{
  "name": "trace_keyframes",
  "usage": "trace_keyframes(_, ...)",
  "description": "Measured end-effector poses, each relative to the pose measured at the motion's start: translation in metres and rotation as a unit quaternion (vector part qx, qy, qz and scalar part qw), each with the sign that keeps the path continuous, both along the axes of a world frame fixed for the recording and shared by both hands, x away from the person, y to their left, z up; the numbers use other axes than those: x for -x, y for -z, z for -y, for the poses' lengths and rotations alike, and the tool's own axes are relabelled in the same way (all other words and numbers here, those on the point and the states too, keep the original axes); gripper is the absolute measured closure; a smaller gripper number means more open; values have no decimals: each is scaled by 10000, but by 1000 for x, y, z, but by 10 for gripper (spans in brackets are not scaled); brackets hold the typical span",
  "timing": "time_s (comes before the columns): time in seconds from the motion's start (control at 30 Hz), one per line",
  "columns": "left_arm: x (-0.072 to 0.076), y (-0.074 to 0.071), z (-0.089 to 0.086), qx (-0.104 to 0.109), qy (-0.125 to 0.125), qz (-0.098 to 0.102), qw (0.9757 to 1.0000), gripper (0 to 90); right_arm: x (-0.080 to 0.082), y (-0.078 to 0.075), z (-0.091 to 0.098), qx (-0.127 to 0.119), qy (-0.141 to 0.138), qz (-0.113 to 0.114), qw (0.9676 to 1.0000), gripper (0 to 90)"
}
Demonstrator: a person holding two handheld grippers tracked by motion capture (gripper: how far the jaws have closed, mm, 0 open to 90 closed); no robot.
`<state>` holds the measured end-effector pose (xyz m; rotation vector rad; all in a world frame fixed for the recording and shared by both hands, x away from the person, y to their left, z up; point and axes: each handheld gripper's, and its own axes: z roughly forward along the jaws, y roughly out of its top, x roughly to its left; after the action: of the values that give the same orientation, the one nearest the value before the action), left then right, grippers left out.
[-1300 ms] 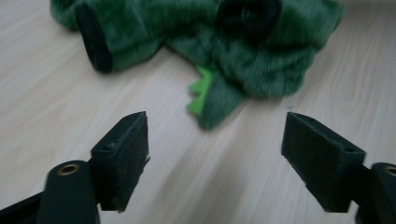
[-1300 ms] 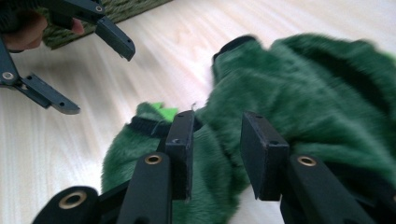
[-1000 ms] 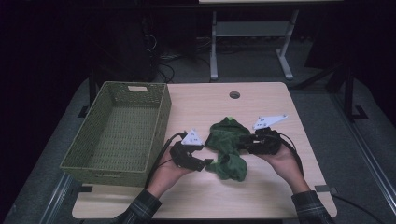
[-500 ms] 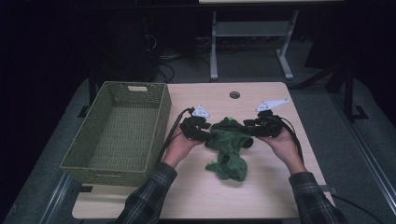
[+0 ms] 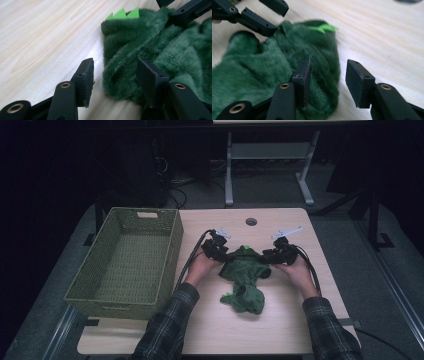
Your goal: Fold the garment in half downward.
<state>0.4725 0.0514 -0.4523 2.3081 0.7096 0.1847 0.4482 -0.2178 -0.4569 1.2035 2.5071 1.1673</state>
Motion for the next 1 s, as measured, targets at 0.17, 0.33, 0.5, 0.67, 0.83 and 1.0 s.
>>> trace_keyframes(0.17, -4, 7, 5, 34, -31, -35, 10000, 489, -2, 5, -3, 24, -34, 38, 10000, 566)
trace_keyframes(0.33, -9, 11, 7, -60, 1, -62, 10000, 570, -3, 9, -11, 184, -48, 7, 9998, 649)
trace_keyframes(0.5, -12, 12, 11, -76, 103, -98, 9999, 737, -4, 11, -11, 208, -23, -86, 9997, 774)
trace_keyframes(0.67, -10, 4, 13, 16, 122, -111, 9999, 852, -3, 7, -10, 208, 17, -73, 9998, 856)
trace_keyframes(0.83, -5, -9, 11, 123, 109, -109, 9998, 859, 0, -2, -8, 68, 90, 32, 9999, 864)
trace_keyframes(1.0, 7, -24, 9, 391, 87, -45, 9992, 858, 7, -17, -5, -84, 81, 194, 9997, 865)
